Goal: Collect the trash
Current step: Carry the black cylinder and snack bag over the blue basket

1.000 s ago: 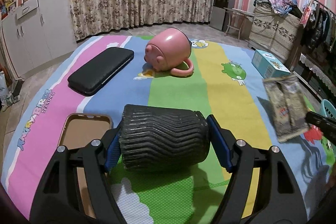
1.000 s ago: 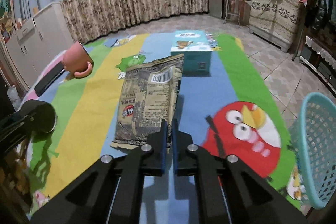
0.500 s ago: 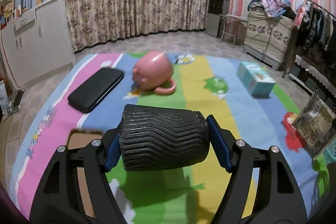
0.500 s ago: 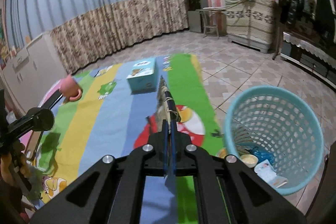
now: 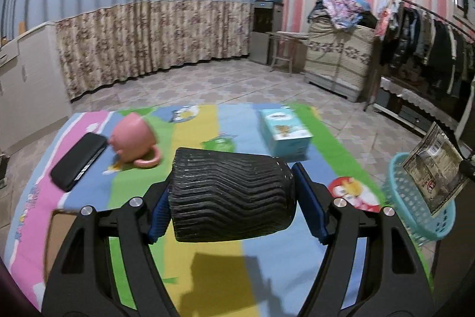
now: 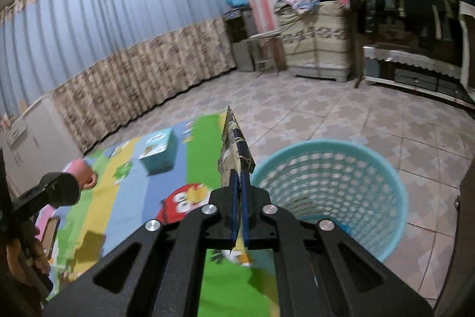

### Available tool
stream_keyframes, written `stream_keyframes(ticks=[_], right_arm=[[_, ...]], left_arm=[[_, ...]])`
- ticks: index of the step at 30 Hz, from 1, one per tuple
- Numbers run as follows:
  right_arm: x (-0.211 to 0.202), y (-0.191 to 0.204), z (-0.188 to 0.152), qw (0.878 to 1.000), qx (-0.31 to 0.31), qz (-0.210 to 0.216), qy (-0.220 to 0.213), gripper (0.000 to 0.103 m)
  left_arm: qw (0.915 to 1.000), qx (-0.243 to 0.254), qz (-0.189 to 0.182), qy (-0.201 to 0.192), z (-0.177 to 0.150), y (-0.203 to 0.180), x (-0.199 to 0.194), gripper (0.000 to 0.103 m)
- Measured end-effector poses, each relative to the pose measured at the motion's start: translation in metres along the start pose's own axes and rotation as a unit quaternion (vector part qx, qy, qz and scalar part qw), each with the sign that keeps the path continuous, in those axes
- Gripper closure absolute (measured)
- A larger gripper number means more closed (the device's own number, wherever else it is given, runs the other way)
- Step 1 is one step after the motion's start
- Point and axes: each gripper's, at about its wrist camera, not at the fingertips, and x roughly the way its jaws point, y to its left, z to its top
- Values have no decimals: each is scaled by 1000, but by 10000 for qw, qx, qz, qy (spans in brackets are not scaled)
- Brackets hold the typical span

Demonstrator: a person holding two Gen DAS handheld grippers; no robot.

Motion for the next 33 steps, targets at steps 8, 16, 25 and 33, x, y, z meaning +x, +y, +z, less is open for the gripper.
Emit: stream_keyframes(ticks=[8,16,25,33], right_arm=[[5,-57,4,9977,315,-604,29,100],[17,-90,-2,9947,394,-936,185,100],[19,-102,-4,9916,413,-1208,187,100],[18,-109,-2,9907,474,-1261,176,100]], left_arm=[[9985,287,-472,1,1,-70,12,32],[9938,633,-913,40,-7,-140,24,32],[9885,847,-1244,158,-15,-196,39,32],[9823,1024,-1551,241,-23,-240,51,32]])
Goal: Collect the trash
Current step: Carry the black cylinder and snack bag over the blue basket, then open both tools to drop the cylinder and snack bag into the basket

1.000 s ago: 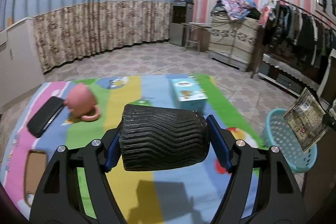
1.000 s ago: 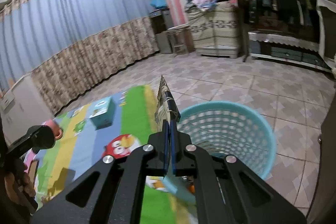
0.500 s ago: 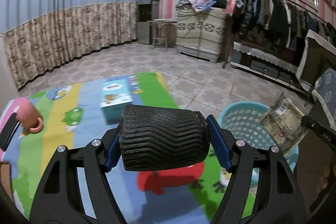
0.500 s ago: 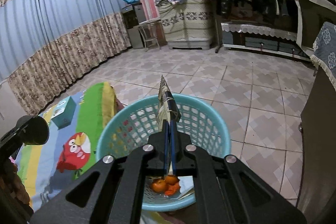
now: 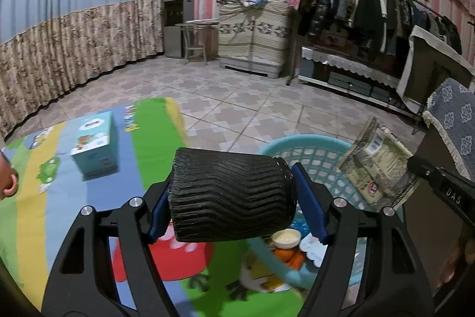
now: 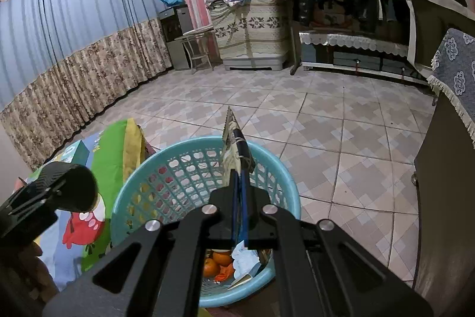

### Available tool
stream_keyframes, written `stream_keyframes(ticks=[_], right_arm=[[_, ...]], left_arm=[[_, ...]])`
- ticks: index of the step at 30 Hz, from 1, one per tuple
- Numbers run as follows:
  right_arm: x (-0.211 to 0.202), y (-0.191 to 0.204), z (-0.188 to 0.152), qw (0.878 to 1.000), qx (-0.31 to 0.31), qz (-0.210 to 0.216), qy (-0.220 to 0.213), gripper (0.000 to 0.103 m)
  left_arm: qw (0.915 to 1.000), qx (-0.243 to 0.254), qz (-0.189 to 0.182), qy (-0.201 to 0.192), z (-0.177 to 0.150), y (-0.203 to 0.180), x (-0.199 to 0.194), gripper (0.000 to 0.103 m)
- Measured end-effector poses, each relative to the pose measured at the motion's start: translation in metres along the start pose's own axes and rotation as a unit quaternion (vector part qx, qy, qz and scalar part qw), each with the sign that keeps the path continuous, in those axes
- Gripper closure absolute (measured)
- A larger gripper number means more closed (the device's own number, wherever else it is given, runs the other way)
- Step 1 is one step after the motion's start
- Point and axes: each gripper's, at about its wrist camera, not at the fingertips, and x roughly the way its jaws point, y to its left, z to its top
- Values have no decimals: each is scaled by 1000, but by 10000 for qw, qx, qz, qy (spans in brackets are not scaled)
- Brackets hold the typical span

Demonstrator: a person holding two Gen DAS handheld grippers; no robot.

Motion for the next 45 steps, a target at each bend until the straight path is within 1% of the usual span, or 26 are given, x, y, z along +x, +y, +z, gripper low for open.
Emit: stream_keyframes(ticks=[9,14,17,20,25,28,32,34,35,38,39,40,41,42,44,45], right_arm=[[1,-5,2,9999,109,-42,28,100],[2,-8,2,9998,170,-59,52,100],[2,-8,2,9998,176,-46,52,100],[3,-7,1,9998,166,-40,69,100],[5,-1,-4,9999,121,-30,115,100],[7,3,-6,9999,83,-21,141,100],[12,9,-8,9998,9,-10,205,100],[14,12,-9,9998,-22,-34,201,100],[14,14,-9,9998,-11,-17,191,98],[19,16,-8,9997,13,-31,228,96],[21,17,-8,9997,18,-35,246,81],[22,18,-9,9997,39,-66,243,50],[22,18,-10,9997,57,-100,198,37],[22,19,-10,9998,62,-133,158,31],[25,20,-10,9996,68,-127,224,29],[26,20,-11,9996,77,-105,252,24]], left_arm=[[9985,90,-505,187,5,-31,29,32],[9977,231,-600,214,6,-46,40,31],[9969,202,-680,331,9,-48,46,30],[9977,203,-577,288,12,-47,45,22],[9989,191,-386,208,14,-35,38,21],[9997,164,-115,105,13,-23,30,15],[9999,82,88,2,11,-10,19,9],[9998,87,164,-61,9,-4,12,7],[9997,93,207,-102,8,-1,8,6],[9994,145,256,-176,6,5,-6,6],[9993,160,283,-198,6,7,-11,6],[9991,161,319,-219,5,9,-15,6],[9990,154,353,-231,5,11,-19,6],[9990,121,375,-232,3,14,-25,6],[9990,15,390,-224,0,22,-35,6],[9989,-19,402,-227,-1,25,-40,6]])
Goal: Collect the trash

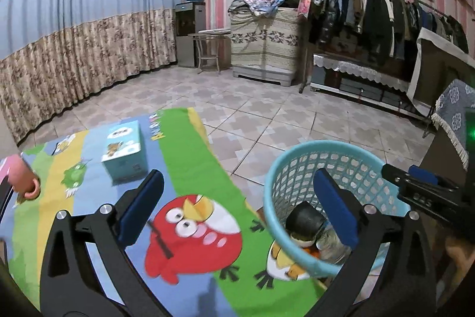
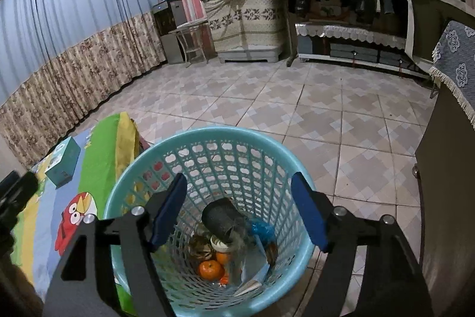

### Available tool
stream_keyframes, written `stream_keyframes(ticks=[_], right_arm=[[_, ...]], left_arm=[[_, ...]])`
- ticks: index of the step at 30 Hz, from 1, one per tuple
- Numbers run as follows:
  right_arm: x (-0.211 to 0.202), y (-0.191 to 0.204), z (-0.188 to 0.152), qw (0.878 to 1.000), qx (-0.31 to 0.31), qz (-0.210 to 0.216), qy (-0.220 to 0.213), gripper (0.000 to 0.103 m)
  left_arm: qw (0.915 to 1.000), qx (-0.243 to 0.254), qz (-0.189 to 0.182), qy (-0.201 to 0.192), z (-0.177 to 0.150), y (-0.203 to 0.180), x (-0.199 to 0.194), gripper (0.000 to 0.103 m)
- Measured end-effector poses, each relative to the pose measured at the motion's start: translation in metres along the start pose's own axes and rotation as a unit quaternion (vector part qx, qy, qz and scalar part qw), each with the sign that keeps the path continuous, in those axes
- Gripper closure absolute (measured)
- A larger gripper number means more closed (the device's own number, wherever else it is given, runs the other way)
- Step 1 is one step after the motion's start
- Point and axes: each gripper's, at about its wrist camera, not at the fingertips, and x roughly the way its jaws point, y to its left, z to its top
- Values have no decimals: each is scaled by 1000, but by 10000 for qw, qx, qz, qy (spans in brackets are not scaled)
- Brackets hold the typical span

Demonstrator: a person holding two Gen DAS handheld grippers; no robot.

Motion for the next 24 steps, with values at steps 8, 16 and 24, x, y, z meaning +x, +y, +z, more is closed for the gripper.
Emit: stream_keyframes(ticks=[8,16,24], right_arm=[[-11,12,-2,9997,-201,-49,-106,7],[-41,51,-21,9972,-603,425,-96,5],[-93,92,-49,9899,-884,1061,-317,5]], left_arm=[[9994,-119,314,-10,-23,29,-46,6],[9961,-497,729,-70,-49,62,-91,6],[9913,-651,1122,-219,-75,89,-144,6]])
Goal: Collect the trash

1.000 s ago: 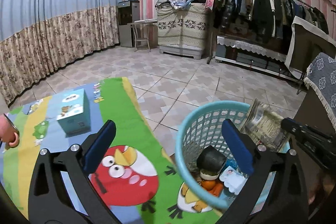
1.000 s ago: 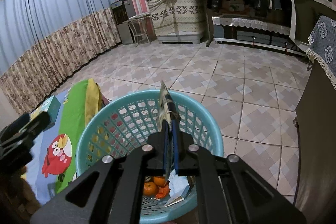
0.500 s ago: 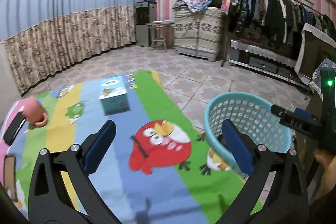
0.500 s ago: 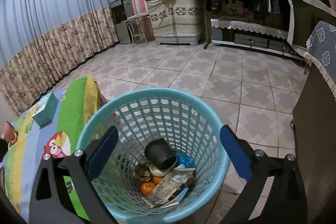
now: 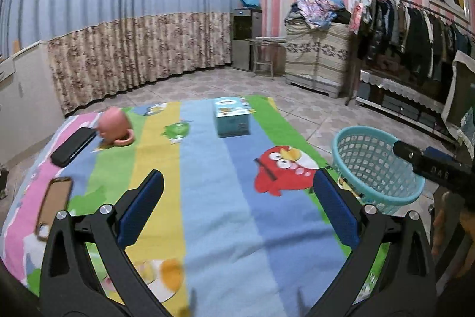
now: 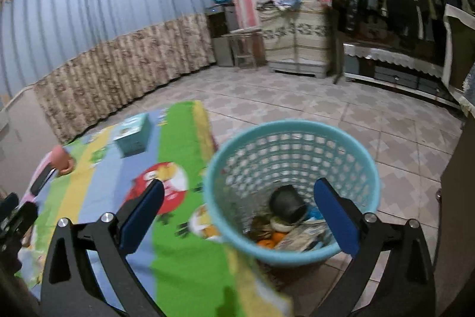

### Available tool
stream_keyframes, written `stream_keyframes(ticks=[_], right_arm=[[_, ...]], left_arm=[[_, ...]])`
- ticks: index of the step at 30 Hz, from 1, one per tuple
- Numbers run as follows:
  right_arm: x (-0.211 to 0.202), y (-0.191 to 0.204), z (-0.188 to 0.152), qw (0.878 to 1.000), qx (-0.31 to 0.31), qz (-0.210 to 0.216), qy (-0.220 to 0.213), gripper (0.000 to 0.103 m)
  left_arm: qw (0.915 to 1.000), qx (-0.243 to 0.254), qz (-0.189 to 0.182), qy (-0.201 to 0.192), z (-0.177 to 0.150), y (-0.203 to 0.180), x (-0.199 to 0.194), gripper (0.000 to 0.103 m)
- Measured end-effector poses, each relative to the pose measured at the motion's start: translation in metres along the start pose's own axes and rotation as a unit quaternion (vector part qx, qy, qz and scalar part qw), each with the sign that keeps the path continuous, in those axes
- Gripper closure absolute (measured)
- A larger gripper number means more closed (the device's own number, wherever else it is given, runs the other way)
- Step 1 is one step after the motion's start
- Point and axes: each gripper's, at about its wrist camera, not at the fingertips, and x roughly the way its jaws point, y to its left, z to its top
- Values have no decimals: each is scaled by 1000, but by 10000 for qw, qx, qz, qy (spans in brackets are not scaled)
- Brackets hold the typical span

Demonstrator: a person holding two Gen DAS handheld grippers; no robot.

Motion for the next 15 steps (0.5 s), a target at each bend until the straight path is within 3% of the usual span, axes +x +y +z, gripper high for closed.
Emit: stream_keyframes(ticks=[7,15], right_arm=[[-32,31,-28,9989,-219,397,-64,5],[-63,59,-48,9966,-591,488,-314,5]], left_arm=[[9993,-207,266,-139,-13,31,-36,6],[9974,-355,530,-349,-31,53,-69,6]])
